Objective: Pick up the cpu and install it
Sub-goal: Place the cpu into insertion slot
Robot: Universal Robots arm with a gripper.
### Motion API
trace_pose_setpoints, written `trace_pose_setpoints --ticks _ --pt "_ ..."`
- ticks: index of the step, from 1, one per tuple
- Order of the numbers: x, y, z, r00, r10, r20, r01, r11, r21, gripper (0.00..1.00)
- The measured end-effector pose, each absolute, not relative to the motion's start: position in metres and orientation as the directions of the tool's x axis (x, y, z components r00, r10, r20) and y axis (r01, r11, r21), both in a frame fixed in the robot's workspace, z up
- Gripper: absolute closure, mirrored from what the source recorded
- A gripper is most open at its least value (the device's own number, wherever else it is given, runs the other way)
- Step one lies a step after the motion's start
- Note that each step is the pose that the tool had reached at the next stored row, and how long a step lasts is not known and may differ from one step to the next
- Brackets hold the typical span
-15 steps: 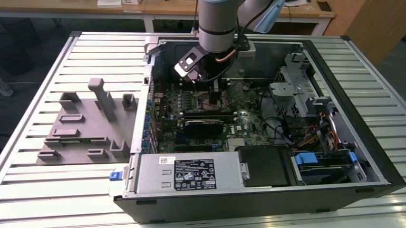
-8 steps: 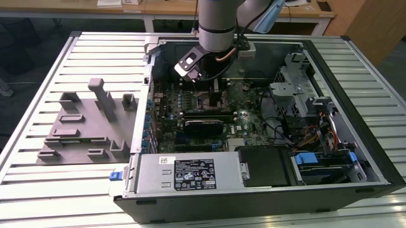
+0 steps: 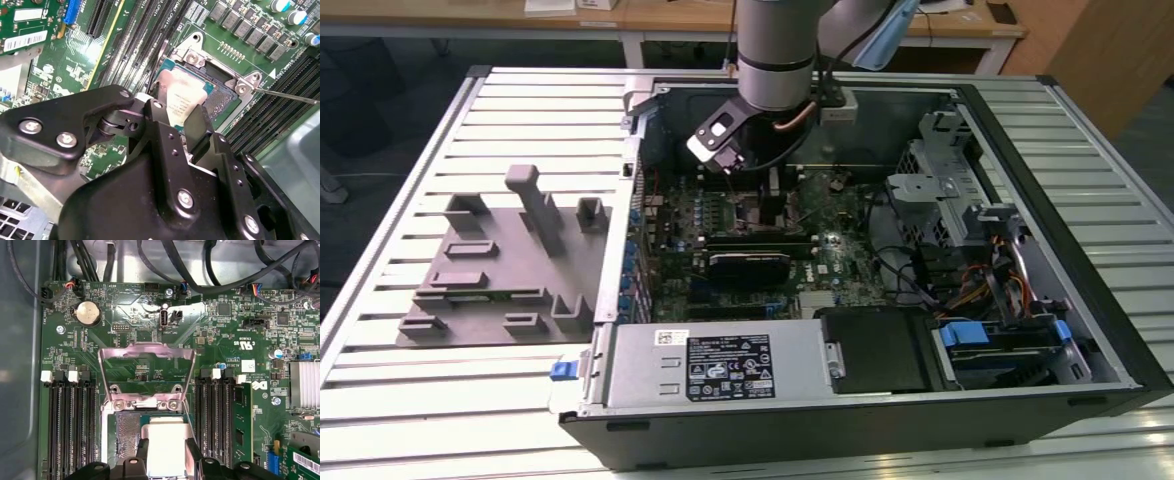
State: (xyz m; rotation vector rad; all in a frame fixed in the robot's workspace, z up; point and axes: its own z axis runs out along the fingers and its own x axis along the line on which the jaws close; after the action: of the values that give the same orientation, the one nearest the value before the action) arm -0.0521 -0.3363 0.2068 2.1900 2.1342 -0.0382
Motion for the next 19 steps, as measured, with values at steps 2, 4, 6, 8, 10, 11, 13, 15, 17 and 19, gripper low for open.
trace_pose_setpoints --ticks 2,4,6,8,10,11,13,15,17,19 --pt "-0.0521 -0.3364 0.2058 0.027 0.997 -0.073 0.999 -0.024 0.042 0.58" --pt "-0.0521 -0.3363 0.2051 0.027 0.998 -0.064 0.999 -0.025 0.042 0.58" --pt "-0.0521 -0.3363 0.2045 0.027 0.998 -0.056 0.999 -0.025 0.042 0.58" --pt "-0.0521 -0.3363 0.2038 0.027 0.998 -0.049 0.999 -0.025 0.042 0.58" --pt "-0.0521 -0.3363 0.2028 0.027 0.999 -0.043 0.999 -0.026 0.041 0.58" --pt "-0.0521 -0.3363 0.2023 0.027 0.999 -0.041 0.999 -0.026 0.041 0.58" --pt "-0.0521 -0.3363 0.2013 0.027 0.999 -0.039 0.999 -0.026 0.041 0.58" --pt "-0.0521 -0.3363 0.2002 0.027 0.999 -0.037 0.999 -0.026 0.041 0.58" --pt "-0.0521 -0.3363 0.1994 0.027 0.999 -0.032 0.999 -0.026 0.041 0.58" --pt "-0.0521 -0.3361 0.1988 0.027 0.999 -0.023 0.999 -0.026 0.041 0.58"
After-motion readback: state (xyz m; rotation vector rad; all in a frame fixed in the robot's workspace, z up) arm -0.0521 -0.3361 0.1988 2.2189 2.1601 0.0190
